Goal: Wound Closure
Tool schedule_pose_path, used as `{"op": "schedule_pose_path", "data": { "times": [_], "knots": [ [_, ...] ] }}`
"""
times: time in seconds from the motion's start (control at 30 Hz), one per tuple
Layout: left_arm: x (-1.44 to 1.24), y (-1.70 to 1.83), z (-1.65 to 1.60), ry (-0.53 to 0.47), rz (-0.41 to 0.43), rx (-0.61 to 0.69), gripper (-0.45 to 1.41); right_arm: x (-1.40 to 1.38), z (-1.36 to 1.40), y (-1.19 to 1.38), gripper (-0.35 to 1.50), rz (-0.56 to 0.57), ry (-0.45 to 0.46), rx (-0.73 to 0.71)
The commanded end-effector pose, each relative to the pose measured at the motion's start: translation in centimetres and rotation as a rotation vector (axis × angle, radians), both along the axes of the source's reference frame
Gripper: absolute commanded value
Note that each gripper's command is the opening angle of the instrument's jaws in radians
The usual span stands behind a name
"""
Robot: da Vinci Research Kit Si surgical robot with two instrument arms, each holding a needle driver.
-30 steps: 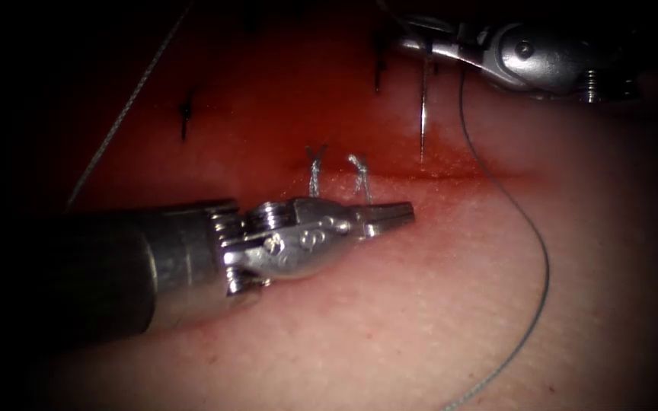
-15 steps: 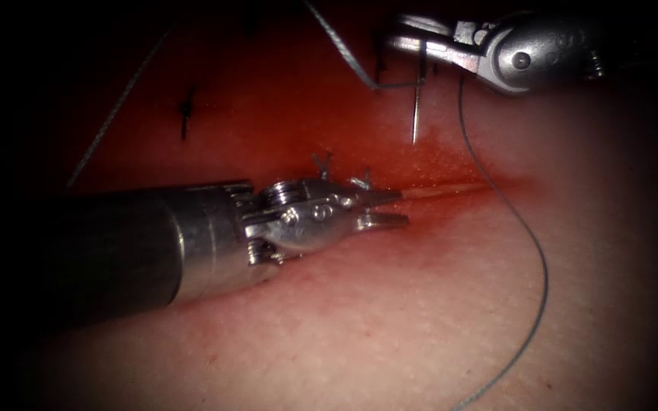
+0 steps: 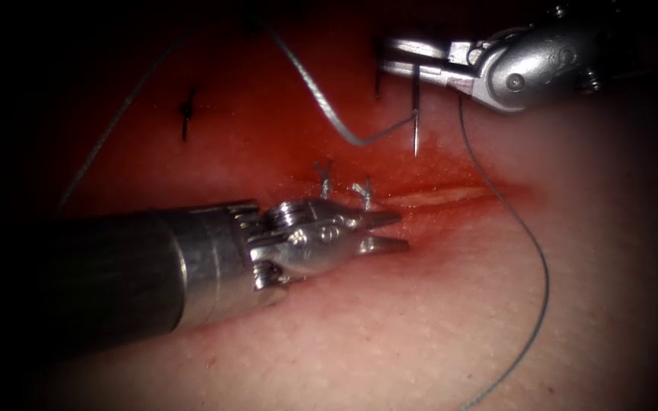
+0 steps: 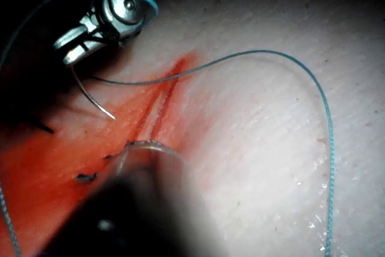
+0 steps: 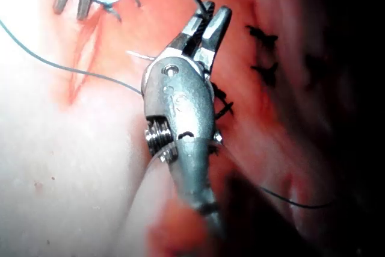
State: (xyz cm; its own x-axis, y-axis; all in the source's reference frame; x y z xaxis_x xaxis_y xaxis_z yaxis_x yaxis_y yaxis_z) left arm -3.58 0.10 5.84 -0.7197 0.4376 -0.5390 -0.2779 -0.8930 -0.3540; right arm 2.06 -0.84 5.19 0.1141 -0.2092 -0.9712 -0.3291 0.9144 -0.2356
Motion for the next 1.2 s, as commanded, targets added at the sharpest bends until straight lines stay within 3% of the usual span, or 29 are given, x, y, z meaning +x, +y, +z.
{"op": "schedule_pose_path", "data": {
  "times": [0.03, 1.2],
  "knots": [
    [-0.05, 0.03, 0.04, -0.002, 0.000, -0.002, 0.19, 0.11, 0.05, 0.02, -0.35, -0.003, 0.000, -0.002],
    [-0.05, 0.02, 0.05, -0.006, 0.002, 0.001, 0.19, 0.15, 0.03, -0.06, -0.35, 0.006, -0.011, -0.027]
  ]
}}
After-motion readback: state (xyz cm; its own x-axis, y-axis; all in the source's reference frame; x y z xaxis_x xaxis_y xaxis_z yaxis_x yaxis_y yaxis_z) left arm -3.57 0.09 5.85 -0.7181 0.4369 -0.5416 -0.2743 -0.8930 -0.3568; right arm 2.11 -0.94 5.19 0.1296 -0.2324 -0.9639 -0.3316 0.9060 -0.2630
